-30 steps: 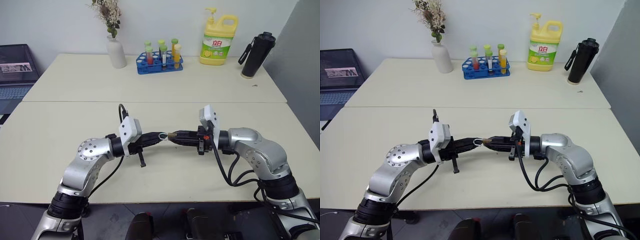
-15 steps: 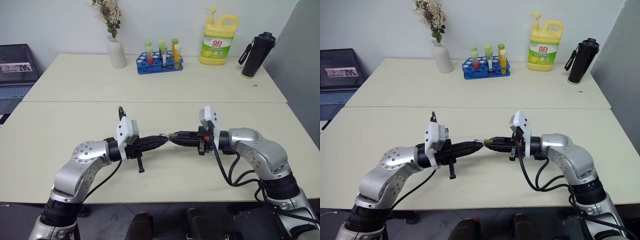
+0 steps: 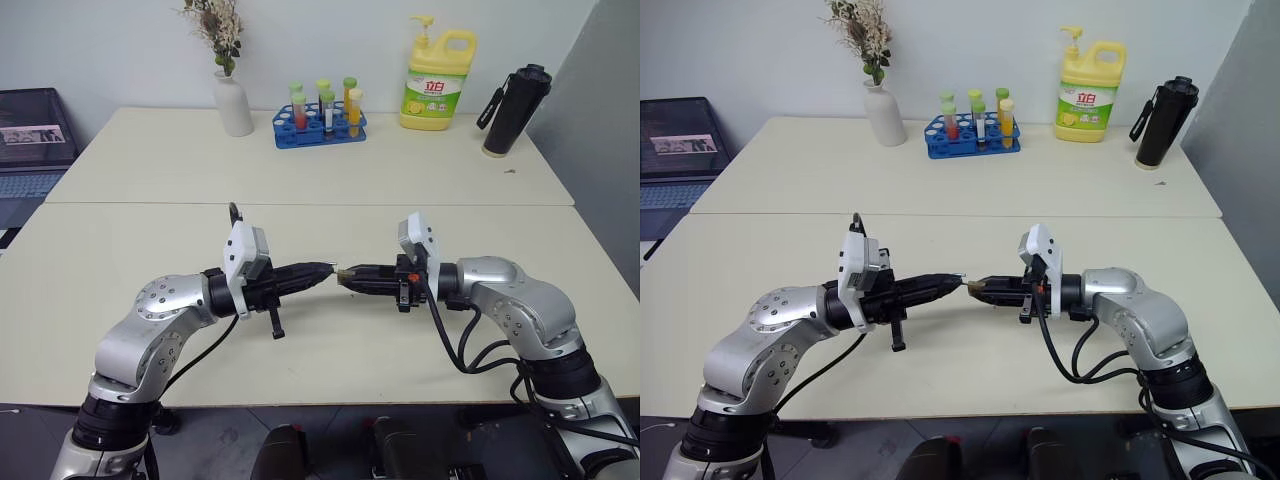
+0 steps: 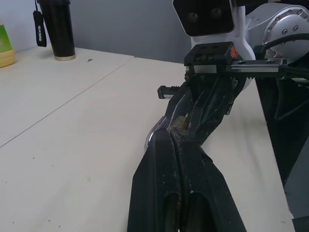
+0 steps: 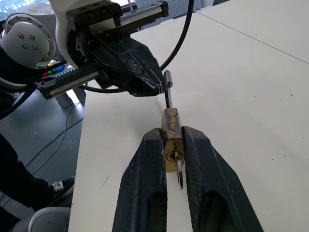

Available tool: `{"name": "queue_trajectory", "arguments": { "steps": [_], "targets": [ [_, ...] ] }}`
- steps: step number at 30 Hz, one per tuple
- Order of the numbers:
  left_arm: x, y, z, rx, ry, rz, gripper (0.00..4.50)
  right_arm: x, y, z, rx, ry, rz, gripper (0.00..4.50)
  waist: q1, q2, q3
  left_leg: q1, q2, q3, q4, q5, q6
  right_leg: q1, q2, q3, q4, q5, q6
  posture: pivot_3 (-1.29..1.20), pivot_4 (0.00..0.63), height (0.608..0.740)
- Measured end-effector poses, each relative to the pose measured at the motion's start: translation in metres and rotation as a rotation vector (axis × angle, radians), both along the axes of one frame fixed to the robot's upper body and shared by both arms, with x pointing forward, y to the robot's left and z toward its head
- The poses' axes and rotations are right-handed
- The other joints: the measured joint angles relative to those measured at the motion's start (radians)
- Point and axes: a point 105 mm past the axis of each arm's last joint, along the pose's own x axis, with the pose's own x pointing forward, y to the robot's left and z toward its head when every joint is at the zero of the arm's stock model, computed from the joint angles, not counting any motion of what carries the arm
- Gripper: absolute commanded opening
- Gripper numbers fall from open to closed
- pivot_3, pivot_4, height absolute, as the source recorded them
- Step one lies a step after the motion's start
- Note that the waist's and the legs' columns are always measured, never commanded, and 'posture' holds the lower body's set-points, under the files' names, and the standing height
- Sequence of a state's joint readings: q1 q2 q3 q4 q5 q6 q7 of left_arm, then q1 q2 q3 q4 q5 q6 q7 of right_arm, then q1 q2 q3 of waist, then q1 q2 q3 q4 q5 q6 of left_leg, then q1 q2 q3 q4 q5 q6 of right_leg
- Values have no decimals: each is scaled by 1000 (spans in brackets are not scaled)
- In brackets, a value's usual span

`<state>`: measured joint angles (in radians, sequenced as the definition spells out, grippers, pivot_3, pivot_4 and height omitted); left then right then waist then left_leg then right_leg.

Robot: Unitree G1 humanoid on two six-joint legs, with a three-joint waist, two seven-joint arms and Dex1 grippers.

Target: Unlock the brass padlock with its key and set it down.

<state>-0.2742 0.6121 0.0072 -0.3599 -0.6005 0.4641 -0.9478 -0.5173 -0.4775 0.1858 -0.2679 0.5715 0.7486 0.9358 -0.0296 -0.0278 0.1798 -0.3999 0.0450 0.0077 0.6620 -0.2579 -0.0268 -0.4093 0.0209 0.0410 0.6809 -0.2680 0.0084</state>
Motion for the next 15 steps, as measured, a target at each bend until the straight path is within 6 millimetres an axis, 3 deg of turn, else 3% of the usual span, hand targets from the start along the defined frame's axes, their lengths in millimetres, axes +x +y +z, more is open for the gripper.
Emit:
{"name": "queue_trajectory", "arguments": {
  "steps": [9, 14, 15],
  "targets": [
    [4, 2, 1, 18, -27, 17, 0, 0, 0, 0, -1, 3, 0, 163, 0, 0, 0, 0, 0, 0, 0, 0, 0, 0, 0, 0, 0, 0, 0, 0, 150, 740],
    [-4, 6, -3, 83, -79, 27, 0, 1, -2, -2, -13, 12, -14, 163, 0, 0, 0, 0, 0, 0, 0, 0, 0, 0, 0, 1, 0, 0, 0, 0, 150, 740],
    [-4, 11, -5, 129, -124, 44, 394, 2, -3, -3, -19, 20, -24, 163, -1, 0, 0, 0, 0, 0, 0, 0, 0, 0, -1, 1, 0, 0, 0, 0, 150, 740]
  ]
}}
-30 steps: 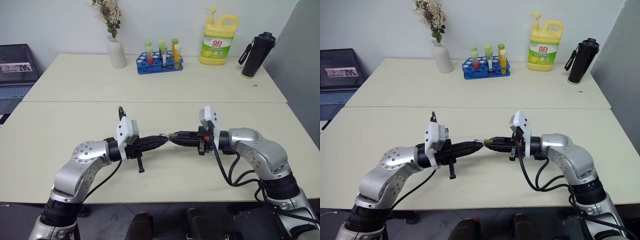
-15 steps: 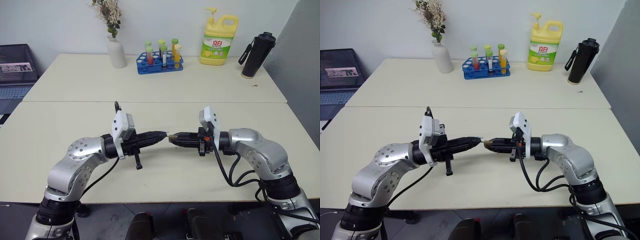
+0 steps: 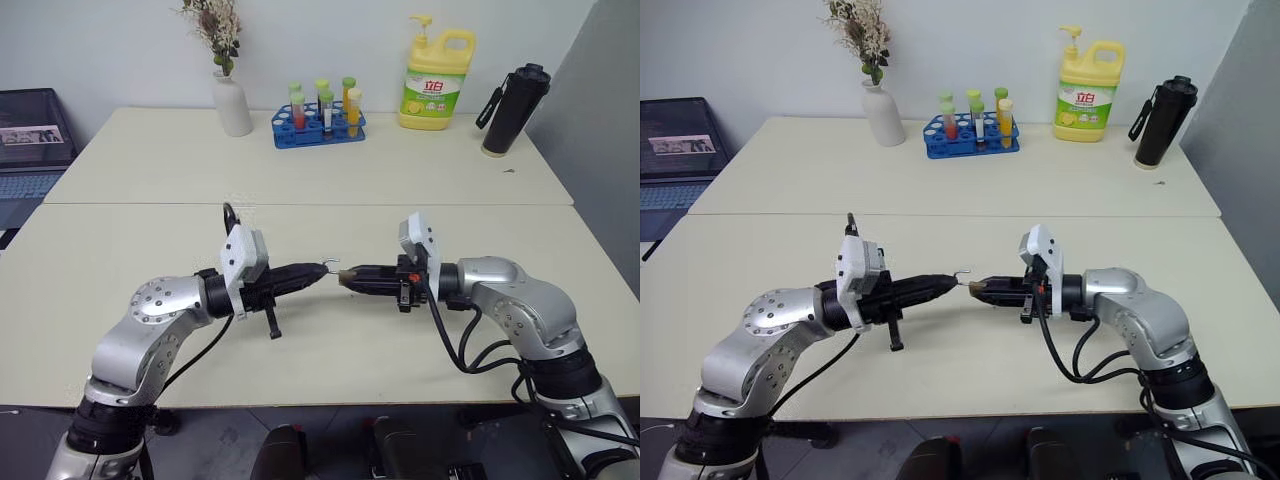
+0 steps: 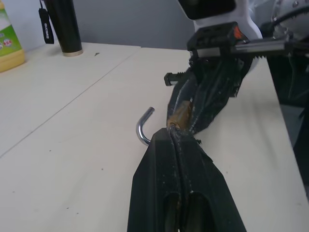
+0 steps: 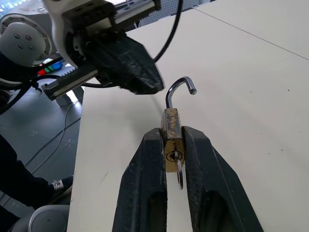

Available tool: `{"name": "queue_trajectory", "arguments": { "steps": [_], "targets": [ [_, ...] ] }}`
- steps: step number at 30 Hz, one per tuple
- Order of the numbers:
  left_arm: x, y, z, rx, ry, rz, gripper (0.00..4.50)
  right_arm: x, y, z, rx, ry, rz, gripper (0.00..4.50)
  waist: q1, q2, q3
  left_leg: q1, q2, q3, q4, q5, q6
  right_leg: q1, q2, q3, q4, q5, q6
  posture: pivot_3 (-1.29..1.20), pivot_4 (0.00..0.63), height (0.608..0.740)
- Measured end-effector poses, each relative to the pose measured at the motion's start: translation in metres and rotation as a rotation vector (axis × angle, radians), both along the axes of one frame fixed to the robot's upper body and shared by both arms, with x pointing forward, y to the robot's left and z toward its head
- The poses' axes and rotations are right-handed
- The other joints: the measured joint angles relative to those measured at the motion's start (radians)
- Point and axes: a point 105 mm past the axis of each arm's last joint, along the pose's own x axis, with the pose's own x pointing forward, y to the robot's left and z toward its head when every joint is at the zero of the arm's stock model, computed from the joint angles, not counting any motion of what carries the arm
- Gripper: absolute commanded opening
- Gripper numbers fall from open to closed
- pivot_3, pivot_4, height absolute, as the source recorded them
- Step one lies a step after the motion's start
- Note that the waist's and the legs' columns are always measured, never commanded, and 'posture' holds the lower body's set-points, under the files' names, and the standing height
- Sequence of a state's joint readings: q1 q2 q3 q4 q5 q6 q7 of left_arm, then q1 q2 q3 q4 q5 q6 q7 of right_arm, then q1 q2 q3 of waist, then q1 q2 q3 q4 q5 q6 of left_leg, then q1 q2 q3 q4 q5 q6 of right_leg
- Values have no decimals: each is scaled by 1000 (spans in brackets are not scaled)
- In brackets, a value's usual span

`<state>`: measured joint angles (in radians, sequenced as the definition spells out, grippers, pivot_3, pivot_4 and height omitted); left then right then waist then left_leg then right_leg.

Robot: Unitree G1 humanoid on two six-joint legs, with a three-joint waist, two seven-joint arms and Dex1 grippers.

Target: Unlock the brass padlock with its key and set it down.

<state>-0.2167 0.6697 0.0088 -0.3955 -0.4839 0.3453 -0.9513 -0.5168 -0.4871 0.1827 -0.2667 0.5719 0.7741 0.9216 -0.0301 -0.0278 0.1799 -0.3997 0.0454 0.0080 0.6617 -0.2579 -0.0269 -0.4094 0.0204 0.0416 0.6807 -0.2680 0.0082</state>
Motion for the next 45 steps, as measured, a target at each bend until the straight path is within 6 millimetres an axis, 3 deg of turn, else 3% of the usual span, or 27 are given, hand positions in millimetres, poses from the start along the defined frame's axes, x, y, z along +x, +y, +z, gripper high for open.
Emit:
{"name": "queue_trajectory", "arguments": {
  "steps": [7, 13, 19, 29, 36, 41, 45],
  "targets": [
    [6, 28, -5, 297, -363, 35, 2254, 1, -7, -13, -38, 139, -35, 163, 1, 0, 0, 0, 0, 1, 0, 0, 0, 0, -2, 0, -1, 0, 0, 0, 150, 740],
    [-11, 24, -21, 405, -434, -96, 4136, -10, -6, -20, -61, 269, -11, 163, 1, 0, 0, 0, 0, 1, -1, 0, 0, -1, -2, 0, -1, 0, 0, 0, 150, 740],
    [-28, 28, -46, 469, -301, -169, 4156, -16, 2, -35, -88, 437, -59, 163, -2, 0, 0, -1, 0, 1, -1, 0, 0, -1, -2, 0, 0, 0, 0, 0, 150, 740],
    [-34, 20, -46, 435, -226, -188, 4156, -2, 4, -62, -117, 605, -205, 163, -2, 0, 0, -1, 0, 1, -1, 0, 0, -1, -2, 0, 0, 0, 0, 0, 150, 740],
    [-32, 21, -46, 433, -215, -177, 4156, 7, 0, -74, -149, 619, -287, 2642, -2, 0, 0, -1, 0, 1, -1, 0, 0, -1, -2, 0, 0, 0, 0, 0, 150, 740],
    [-31, 21, -46, 427, -207, -162, 4156, 7, -10, -67, -162, 579, -286, 4363, 0, 0, 0, -1, 0, 1, -1, 0, 0, -1, -2, 0, 0, 0, 0, 0, 150, 740],
    [-30, 25, -47, 406, -163, -116, 4156, 8, -37, -64, -243, 457, -324, 4439, 1, 1, 0, -1, -1, 1, -1, 0, 0, -1, -3, 0, -1, -1, 0, 0, 150, 740]
  ]
}}
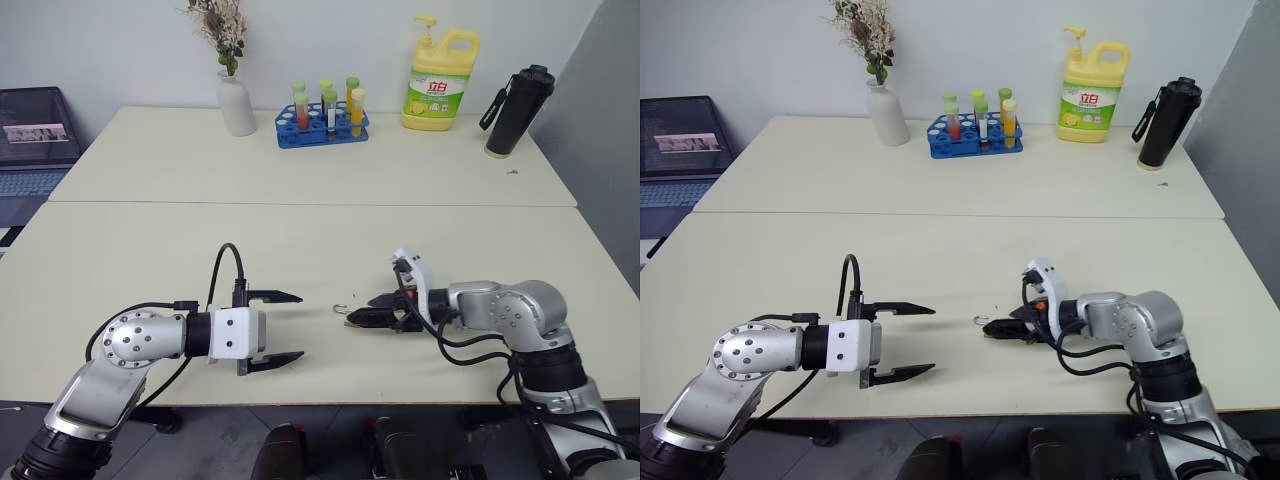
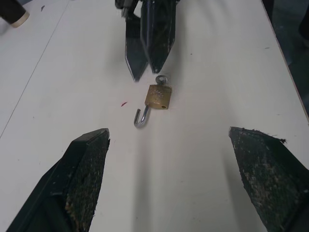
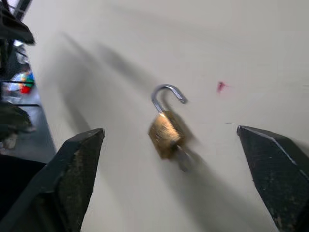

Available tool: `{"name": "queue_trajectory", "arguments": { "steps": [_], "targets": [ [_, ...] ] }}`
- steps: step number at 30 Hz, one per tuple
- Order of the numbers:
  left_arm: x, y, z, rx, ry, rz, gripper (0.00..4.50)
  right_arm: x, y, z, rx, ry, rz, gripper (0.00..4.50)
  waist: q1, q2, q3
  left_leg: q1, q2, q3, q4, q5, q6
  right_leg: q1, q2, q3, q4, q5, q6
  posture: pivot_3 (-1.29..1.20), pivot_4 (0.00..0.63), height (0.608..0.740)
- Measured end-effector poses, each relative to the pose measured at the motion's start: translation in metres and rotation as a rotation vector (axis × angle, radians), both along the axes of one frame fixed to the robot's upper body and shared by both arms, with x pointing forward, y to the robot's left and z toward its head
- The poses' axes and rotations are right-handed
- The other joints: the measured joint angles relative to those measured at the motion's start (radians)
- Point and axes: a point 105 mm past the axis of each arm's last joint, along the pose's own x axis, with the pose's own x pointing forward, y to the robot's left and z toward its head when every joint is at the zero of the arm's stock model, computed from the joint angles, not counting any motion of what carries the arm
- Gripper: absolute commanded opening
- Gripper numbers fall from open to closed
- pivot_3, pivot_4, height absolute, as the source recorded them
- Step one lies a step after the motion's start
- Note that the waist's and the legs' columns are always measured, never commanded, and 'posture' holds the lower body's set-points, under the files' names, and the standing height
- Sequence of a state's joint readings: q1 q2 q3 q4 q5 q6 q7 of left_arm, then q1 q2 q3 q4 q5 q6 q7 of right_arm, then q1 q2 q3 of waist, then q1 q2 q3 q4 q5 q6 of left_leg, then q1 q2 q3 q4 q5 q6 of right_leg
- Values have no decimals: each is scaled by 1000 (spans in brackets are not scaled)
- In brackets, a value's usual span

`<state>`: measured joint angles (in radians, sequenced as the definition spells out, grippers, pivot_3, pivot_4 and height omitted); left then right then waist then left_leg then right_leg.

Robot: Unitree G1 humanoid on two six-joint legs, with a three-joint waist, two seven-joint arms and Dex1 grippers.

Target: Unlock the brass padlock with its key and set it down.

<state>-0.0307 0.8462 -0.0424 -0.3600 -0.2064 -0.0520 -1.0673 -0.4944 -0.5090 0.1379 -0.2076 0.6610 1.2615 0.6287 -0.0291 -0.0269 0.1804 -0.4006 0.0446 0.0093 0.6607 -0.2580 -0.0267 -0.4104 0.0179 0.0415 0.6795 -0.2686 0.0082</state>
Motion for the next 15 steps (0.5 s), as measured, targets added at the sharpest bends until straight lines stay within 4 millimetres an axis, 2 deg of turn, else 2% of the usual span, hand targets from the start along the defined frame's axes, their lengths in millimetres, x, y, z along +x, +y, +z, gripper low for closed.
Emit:
{"name": "queue_trajectory", "arguments": {
  "steps": [2, 7, 12, 15],
  "targets": [
    [-1, 6, -4, -23, 66, 64, 4156, 1, -18, 2, -65, -123, 27, 4439, -2, 0, 0, 0, 0, 0, 0, 0, 0, 0, 0, 0, -1, 0, 0, 0, 150, 740],
    [5, 27, -6, -36, 132, 239, 4156, -4, -24, 28, -82, -452, 252, 4439, -9, 0, 1, 1, 3, -1, -1, 0, 0, -1, 3, 0, 0, -1, 0, 0, 150, 740],
    [6, 35, -4, -11, 118, 283, 4156, -24, -22, 38, -54, -540, 445, 4439, -3, 0, 1, 1, 2, -1, 0, 0, 0, 0, 3, 0, 1, -1, 0, 0, 150, 740],
    [5, 34, -4, -10, 122, 282, 4156, -25, -28, 39, -95, -573, 496, 4439, -2, 0, 1, 1, 1, 1, 0, 0, 0, 0, 0, 0, 1, -1, 0, 0, 150, 740]
  ]
}}
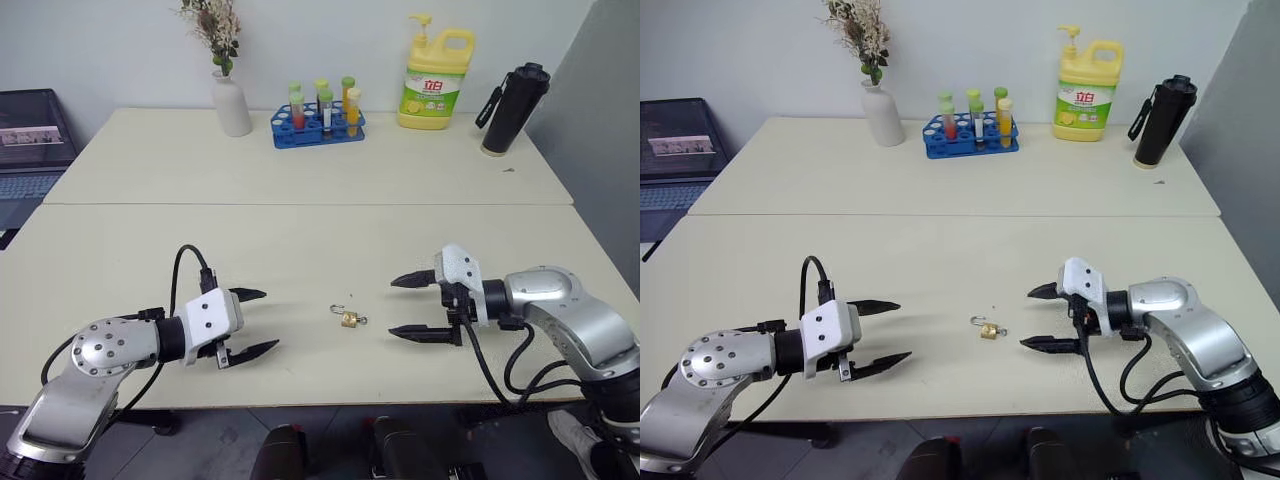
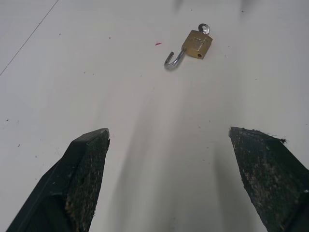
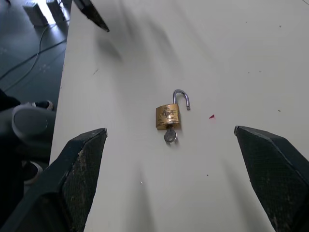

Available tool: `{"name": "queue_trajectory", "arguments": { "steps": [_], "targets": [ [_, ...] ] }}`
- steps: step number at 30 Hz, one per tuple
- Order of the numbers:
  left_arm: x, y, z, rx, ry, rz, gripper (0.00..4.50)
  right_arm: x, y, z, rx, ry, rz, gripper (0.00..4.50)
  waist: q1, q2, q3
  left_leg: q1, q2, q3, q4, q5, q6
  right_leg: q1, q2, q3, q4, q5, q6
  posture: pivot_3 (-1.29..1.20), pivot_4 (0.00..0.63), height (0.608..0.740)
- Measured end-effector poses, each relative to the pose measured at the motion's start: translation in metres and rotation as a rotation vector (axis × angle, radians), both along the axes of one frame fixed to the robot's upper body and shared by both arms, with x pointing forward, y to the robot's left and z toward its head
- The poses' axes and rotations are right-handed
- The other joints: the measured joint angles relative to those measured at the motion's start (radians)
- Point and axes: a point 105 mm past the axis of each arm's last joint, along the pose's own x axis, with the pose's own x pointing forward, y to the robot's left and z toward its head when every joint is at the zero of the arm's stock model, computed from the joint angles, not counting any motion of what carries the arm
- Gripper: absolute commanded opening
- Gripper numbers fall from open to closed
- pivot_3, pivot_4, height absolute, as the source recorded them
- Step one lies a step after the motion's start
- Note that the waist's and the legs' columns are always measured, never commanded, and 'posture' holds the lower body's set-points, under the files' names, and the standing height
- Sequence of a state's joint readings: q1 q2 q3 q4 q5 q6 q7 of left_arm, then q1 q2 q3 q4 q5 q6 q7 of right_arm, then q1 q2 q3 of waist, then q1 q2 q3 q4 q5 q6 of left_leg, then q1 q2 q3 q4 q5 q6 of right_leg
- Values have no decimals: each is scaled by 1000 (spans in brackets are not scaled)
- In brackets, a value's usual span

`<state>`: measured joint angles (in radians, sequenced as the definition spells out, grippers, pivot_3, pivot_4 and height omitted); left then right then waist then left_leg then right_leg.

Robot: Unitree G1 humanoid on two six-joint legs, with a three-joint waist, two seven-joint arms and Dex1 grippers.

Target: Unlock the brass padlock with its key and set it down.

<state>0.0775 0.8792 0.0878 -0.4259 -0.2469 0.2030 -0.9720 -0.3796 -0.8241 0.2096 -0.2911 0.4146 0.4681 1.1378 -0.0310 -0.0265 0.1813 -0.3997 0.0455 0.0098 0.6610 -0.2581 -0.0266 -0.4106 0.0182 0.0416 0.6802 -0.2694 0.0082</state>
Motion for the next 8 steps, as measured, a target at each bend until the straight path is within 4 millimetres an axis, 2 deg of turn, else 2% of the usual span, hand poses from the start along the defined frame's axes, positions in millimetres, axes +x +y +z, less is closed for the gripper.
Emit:
{"name": "queue_trajectory", "arguments": {
  "steps": [8],
  "targets": [
    [-2, 0, 3, -25, 21, -1, 4156, 6, -10, -5, -27, -16, 6, 4439, 1, 0, 0, 0, 0, 0, 0, 0, 0, 0, 0, 0, 0, 0, 0, 0, 150, 740]
  ]
}}
